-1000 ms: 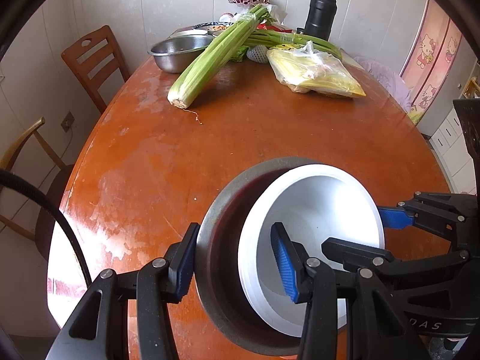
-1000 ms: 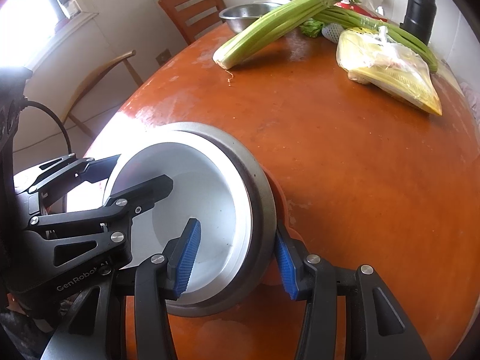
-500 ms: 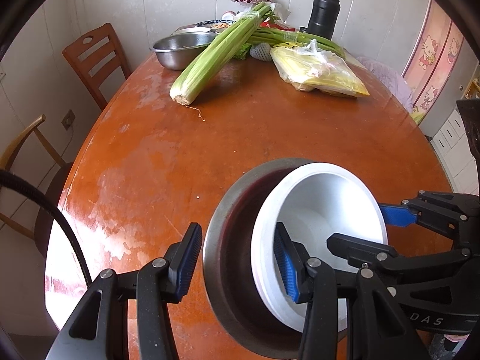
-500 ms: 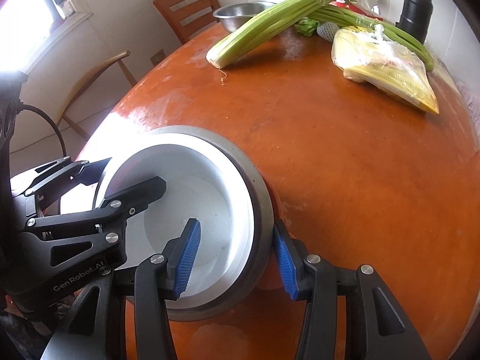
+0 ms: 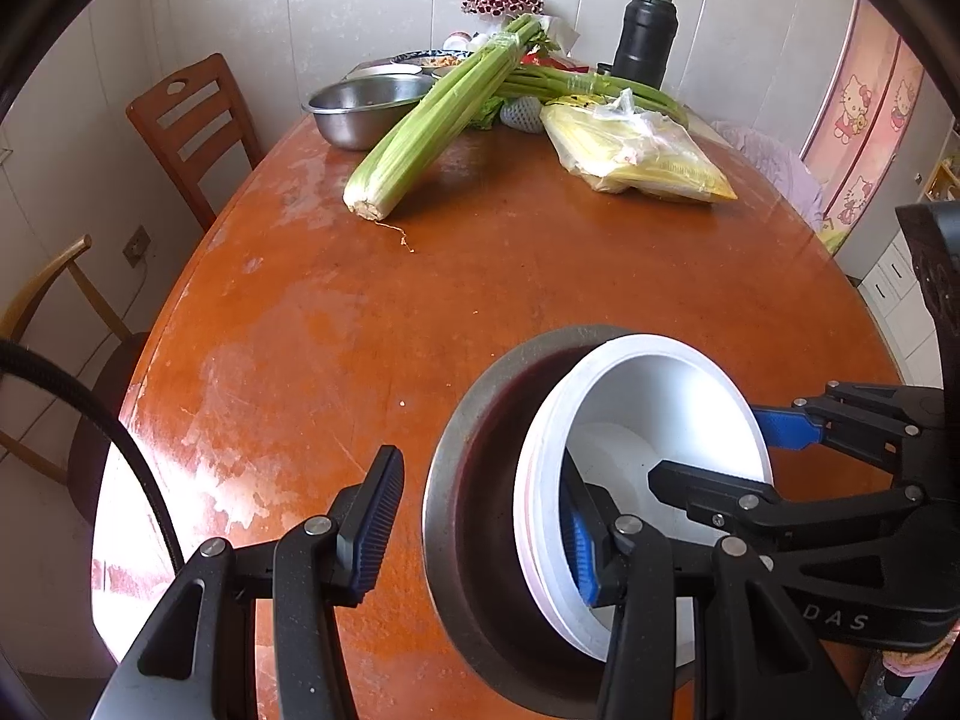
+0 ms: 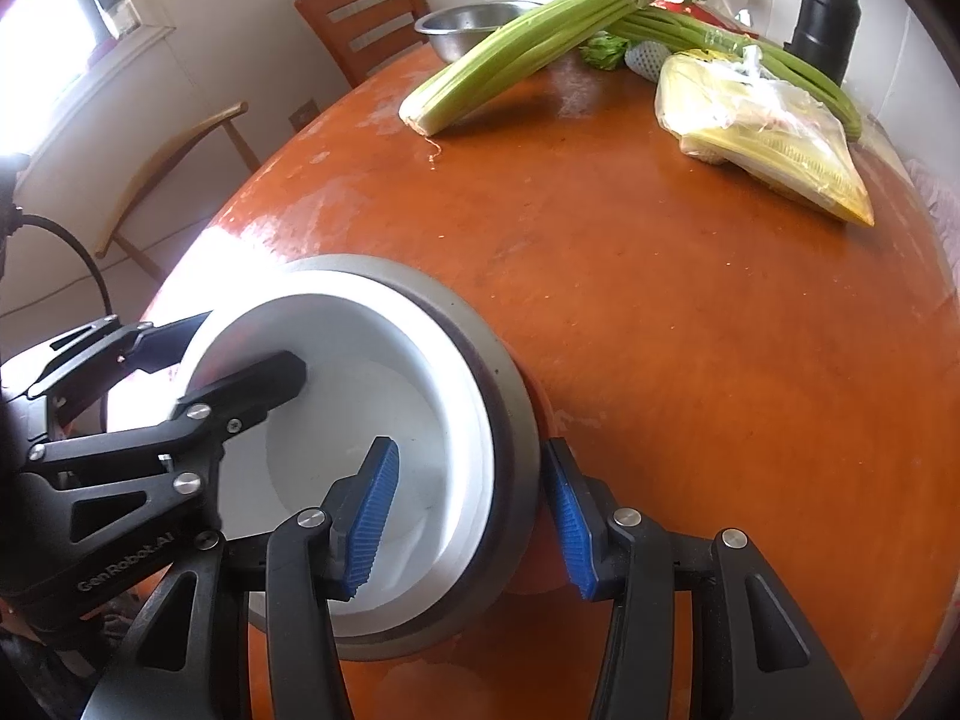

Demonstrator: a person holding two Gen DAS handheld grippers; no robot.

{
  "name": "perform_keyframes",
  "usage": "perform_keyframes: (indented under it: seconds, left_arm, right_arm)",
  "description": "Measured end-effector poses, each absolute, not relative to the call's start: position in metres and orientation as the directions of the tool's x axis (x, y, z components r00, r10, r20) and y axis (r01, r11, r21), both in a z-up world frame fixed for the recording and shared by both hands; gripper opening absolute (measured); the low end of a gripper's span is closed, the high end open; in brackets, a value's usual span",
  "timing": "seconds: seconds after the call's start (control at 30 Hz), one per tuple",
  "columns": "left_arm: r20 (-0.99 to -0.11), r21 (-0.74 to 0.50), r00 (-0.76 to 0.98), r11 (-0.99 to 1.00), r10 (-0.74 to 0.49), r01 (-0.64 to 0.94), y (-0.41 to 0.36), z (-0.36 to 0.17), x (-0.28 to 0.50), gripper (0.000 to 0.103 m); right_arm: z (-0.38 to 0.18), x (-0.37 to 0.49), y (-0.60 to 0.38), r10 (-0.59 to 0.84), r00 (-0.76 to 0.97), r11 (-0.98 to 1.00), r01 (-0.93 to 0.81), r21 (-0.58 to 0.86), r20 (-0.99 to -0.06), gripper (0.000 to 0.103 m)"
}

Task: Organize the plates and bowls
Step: 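Lift the bowl stack and carry it over the steel pan, then lower the bowl stack onto the steel pan and open the left gripper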

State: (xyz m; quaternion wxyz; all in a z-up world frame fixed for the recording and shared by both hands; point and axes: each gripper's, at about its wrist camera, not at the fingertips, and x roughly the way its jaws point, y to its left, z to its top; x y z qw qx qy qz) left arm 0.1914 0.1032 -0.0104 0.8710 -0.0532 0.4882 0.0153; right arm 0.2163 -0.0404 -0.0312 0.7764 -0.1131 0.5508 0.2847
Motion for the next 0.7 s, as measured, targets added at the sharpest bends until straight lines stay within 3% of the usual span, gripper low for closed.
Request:
perform_keyframes:
  seconds: [0.7]
  left_arm:
    - [-0.821,-0.084,0.571,0.992,-0.016,-0.092,0.105,0.007,0.183,0.050]
  right_arm:
    - [-0.010,0.218,-0.058,0.333,0.312,0.841,-0.524,0.131,-0.890,0.057]
